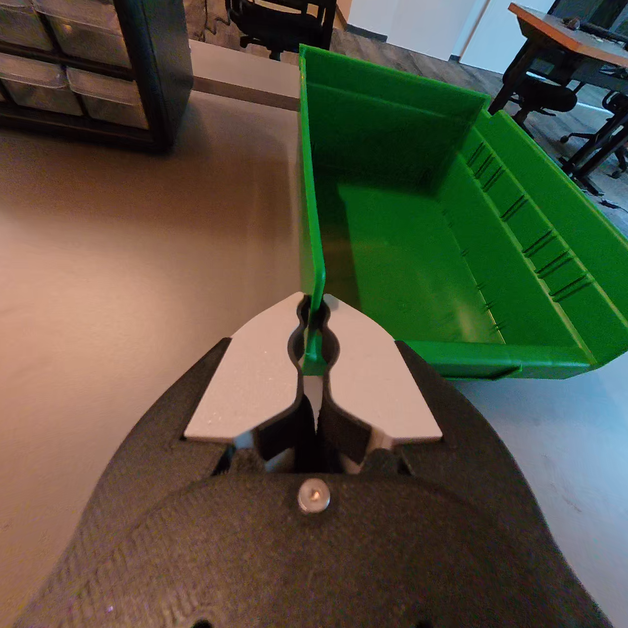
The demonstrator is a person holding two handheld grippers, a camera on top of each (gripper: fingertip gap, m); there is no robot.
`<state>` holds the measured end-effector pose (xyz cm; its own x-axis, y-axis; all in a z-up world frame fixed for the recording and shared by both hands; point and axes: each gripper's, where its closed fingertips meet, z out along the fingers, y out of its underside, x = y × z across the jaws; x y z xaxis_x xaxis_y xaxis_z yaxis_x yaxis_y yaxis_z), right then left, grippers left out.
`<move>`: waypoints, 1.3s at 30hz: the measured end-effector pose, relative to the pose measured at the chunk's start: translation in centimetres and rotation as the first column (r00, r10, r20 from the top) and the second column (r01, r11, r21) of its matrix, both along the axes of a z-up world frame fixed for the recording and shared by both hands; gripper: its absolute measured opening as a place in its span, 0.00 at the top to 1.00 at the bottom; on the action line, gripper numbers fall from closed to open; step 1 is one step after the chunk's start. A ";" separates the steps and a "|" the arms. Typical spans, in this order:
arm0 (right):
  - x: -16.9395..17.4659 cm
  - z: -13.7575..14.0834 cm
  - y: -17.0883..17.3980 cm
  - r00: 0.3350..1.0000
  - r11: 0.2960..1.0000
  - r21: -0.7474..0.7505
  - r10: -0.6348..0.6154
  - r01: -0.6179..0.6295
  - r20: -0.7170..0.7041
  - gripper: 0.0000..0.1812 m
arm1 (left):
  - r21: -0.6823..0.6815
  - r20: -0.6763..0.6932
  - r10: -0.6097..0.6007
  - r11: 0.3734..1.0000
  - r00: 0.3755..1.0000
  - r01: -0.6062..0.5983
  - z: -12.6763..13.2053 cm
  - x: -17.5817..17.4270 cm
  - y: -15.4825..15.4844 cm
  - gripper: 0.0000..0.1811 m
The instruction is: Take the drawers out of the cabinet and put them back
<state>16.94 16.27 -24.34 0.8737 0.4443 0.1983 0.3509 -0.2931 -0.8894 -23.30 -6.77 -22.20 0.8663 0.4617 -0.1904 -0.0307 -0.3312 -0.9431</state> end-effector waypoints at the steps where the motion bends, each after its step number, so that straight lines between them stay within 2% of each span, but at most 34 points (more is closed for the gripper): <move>1: 0.0 0.0 -0.1 1.000 1.000 0.001 0.005 -0.005 0.000 0.98 | 0.000 0.000 -0.004 1.000 1.000 0.004 0.0 0.0 0.0 0.98; 21: -0.4 0.0 -0.3 0.999 0.999 0.003 0.042 -0.042 -0.007 0.98 | -0.039 -0.042 0.012 0.999 0.999 -0.014 -0.4 -0.1 0.1 0.97; 24: -0.8 0.4 -0.7 0.996 0.996 0.016 0.086 -0.085 -0.028 0.91 | -0.031 -0.087 0.006 0.999 0.996 -0.008 0.0 0.3 0.1 0.85; 26: -0.8 0.9 -1.0 0.992 0.994 0.033 0.106 -0.104 -0.061 0.87 | 0.026 -0.103 0.015 1.000 0.995 -0.012 0.9 0.5 -0.2 0.81; 29: -0.7 1.8 -1.6 0.984 0.989 0.058 0.139 -0.133 -0.111 0.79 | 0.058 -0.049 0.003 0.998 0.999 0.000 1.3 0.8 -0.7 0.72; 34: -0.4 2.6 -2.7 0.974 0.985 0.088 0.163 -0.150 -0.159 0.64 | 0.071 -0.050 0.018 0.997 0.999 -0.014 2.3 1.4 -1.7 0.66; 37: -0.2 3.9 -3.4 0.969 0.982 0.132 0.159 -0.136 -0.188 0.53 | 0.125 -0.085 0.048 0.991 0.995 -0.037 4.1 1.9 -2.1 0.57; 39: -0.6 5.6 -4.1 0.959 0.973 0.190 0.174 -0.132 -0.223 0.49 | 0.191 -0.089 0.057 0.981 0.994 -0.039 5.8 2.7 -2.1 0.52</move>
<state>16.38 12.13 -18.76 0.8288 0.5539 0.0787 0.1526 -0.0886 -0.9843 -20.62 -8.89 -16.45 0.8248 0.5377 -0.1751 -0.1104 -0.1507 -0.9824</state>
